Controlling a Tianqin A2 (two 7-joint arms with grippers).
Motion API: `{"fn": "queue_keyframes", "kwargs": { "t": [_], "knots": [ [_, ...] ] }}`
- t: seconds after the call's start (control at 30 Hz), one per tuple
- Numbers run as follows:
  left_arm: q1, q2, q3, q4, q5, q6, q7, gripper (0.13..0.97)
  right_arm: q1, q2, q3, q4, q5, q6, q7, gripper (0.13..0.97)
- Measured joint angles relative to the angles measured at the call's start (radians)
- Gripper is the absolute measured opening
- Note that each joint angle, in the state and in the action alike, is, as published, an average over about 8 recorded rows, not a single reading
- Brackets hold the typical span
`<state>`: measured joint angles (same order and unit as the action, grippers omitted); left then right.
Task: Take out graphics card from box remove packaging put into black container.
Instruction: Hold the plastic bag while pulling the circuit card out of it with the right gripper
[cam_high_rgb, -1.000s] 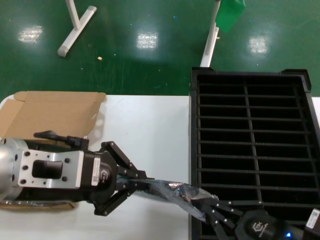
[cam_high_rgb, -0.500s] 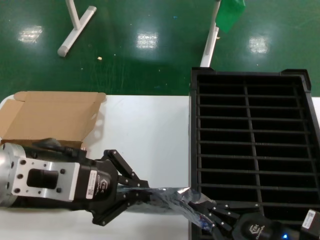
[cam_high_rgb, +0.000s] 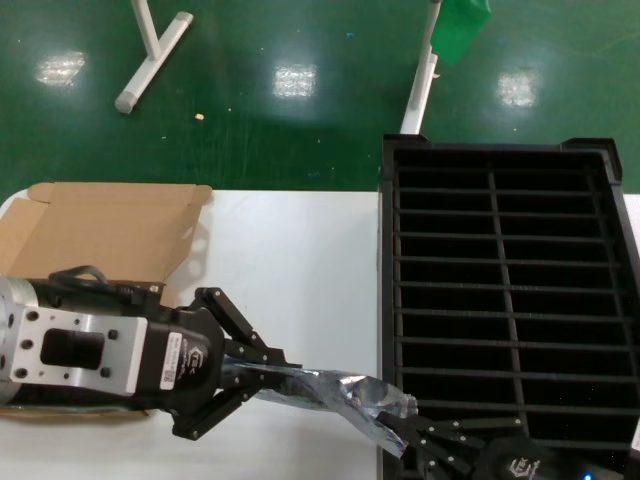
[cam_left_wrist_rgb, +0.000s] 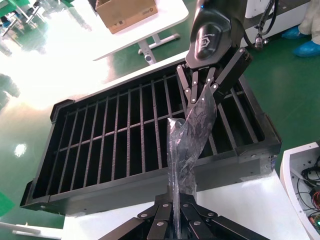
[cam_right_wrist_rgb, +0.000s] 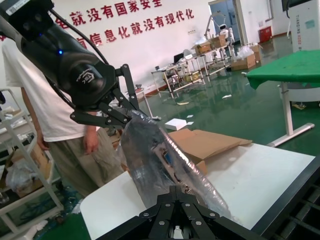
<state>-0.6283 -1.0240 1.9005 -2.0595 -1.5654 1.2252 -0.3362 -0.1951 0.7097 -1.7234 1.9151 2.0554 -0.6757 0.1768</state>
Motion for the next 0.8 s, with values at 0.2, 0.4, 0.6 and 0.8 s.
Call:
{"fn": "queue_keyframes", "kwargs": {
  "t": [0.2, 0.4, 0.6, 0.8],
  "knots": [
    [0.008, -0.007, -0.004, 0.000, -0.009, -0.005, 0.006, 0.142, -0.003, 0.017, 0.002, 0.011, 0.017, -0.013, 0.026, 0.147],
    [0.010, -0.008, -0.004, 0.000, -0.013, -0.008, 0.010, 0.142, 0.002, 0.034, -0.013, 0.022, 0.023, -0.013, 0.071, 0.147],
    [0.005, -0.004, 0.002, 0.000, -0.020, -0.004, 0.012, 0.142, 0.004, 0.040, -0.029, 0.029, 0.025, -0.019, 0.089, 0.147],
    [0.003, 0.001, 0.008, 0.000, -0.028, 0.001, 0.015, 0.142, 0.014, 0.040, -0.039, 0.031, 0.028, -0.026, 0.097, 0.147]
  ]
}}
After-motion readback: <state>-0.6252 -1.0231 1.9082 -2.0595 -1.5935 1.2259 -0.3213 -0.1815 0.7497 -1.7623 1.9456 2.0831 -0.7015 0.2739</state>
